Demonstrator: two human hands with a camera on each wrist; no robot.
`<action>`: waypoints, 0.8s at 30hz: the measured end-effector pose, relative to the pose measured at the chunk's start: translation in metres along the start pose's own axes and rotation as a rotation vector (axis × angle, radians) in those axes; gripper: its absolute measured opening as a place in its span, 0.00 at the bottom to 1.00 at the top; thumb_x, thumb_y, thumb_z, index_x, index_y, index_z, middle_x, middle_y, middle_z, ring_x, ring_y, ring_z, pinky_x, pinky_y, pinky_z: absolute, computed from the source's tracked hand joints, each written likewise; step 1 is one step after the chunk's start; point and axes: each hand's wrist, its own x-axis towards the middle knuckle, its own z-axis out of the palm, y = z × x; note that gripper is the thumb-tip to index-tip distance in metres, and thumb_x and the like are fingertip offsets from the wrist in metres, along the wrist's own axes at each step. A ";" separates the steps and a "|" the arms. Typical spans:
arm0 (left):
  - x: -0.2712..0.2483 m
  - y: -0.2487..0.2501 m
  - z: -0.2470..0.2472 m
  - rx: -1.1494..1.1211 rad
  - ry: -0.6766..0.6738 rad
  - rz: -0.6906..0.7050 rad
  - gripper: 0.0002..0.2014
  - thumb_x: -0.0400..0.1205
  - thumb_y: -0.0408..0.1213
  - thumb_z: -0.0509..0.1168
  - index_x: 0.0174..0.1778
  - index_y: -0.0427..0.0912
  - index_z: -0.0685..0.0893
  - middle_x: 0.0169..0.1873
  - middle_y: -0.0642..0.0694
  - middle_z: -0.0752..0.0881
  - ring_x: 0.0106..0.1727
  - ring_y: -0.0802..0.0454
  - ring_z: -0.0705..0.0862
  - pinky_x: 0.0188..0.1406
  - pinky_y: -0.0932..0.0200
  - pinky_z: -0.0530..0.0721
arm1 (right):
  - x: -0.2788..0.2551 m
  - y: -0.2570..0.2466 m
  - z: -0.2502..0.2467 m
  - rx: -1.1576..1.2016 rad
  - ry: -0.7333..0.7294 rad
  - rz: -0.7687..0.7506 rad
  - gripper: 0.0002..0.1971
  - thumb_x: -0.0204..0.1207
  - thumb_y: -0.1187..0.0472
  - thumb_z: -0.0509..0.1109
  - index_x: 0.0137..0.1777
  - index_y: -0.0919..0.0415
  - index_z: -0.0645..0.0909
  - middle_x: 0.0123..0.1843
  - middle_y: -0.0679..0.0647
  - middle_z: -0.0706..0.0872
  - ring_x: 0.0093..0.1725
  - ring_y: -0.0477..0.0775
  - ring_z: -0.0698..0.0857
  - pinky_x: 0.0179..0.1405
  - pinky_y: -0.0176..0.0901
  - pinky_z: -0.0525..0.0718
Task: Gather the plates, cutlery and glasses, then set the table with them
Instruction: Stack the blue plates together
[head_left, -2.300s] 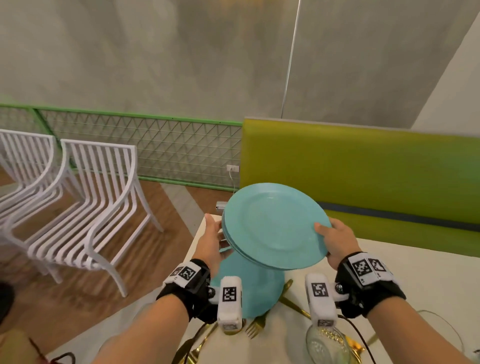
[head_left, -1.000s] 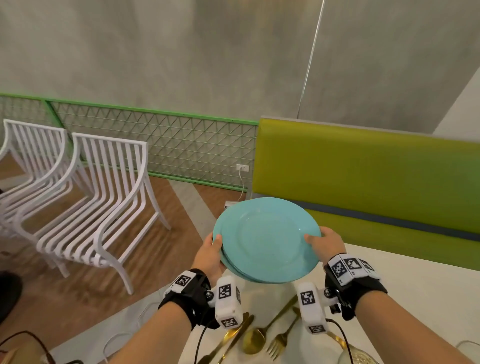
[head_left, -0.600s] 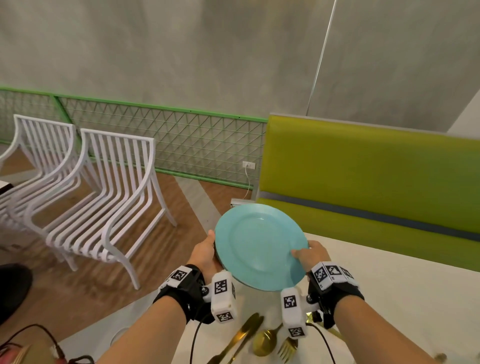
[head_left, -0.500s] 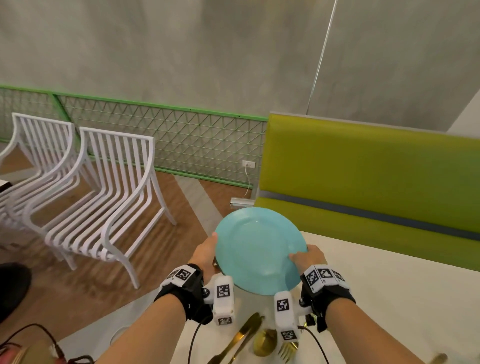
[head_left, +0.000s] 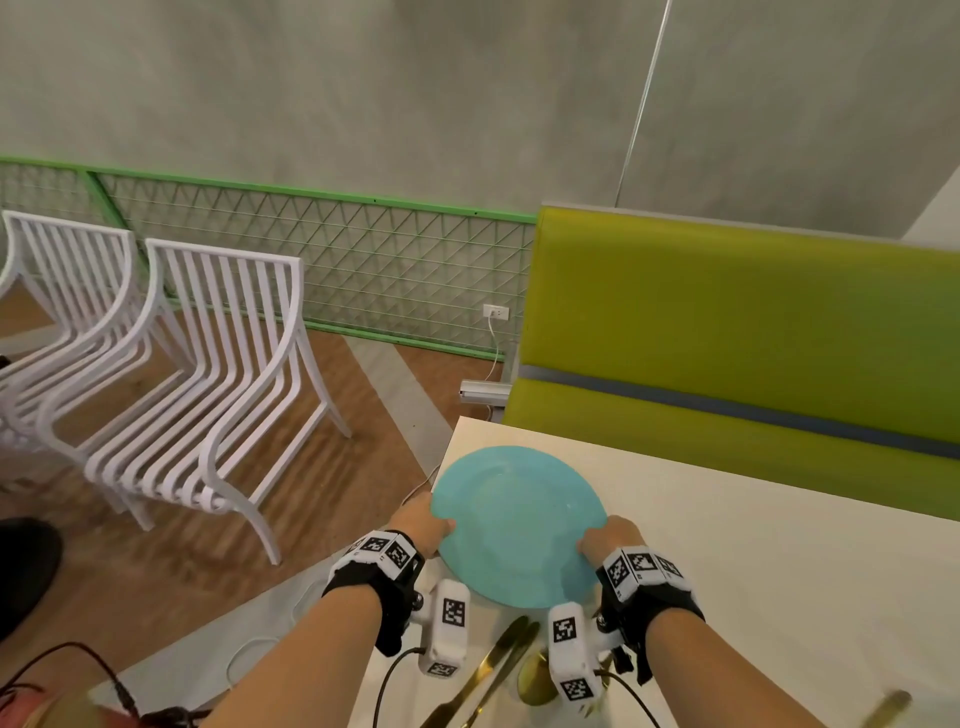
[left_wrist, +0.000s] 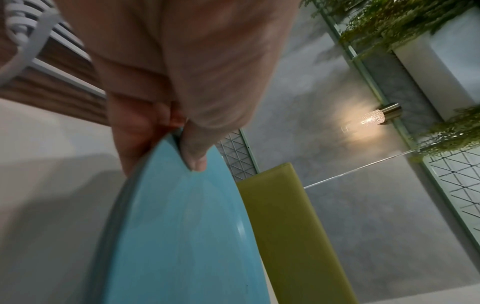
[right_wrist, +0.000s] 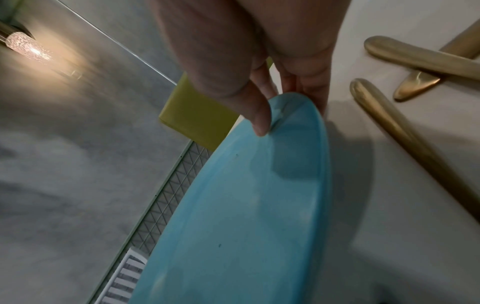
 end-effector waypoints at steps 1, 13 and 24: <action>-0.001 0.001 0.001 0.029 -0.018 0.011 0.17 0.80 0.27 0.61 0.65 0.29 0.77 0.63 0.31 0.82 0.64 0.36 0.82 0.63 0.43 0.81 | 0.000 0.000 0.000 -0.030 -0.007 -0.019 0.18 0.78 0.62 0.62 0.66 0.66 0.78 0.68 0.62 0.81 0.66 0.62 0.81 0.60 0.44 0.79; -0.018 0.002 0.006 0.193 -0.112 -0.003 0.18 0.83 0.34 0.61 0.68 0.34 0.78 0.66 0.38 0.82 0.66 0.42 0.81 0.62 0.57 0.77 | -0.014 -0.011 -0.006 -0.079 0.008 -0.098 0.26 0.77 0.63 0.66 0.74 0.65 0.67 0.73 0.61 0.76 0.72 0.62 0.75 0.68 0.46 0.74; -0.048 0.007 -0.008 0.045 -0.001 0.033 0.22 0.82 0.42 0.62 0.71 0.39 0.74 0.67 0.38 0.79 0.67 0.40 0.79 0.68 0.47 0.79 | -0.124 0.018 0.031 -0.577 -0.054 -0.632 0.19 0.78 0.67 0.59 0.68 0.58 0.78 0.67 0.60 0.80 0.69 0.60 0.77 0.66 0.45 0.76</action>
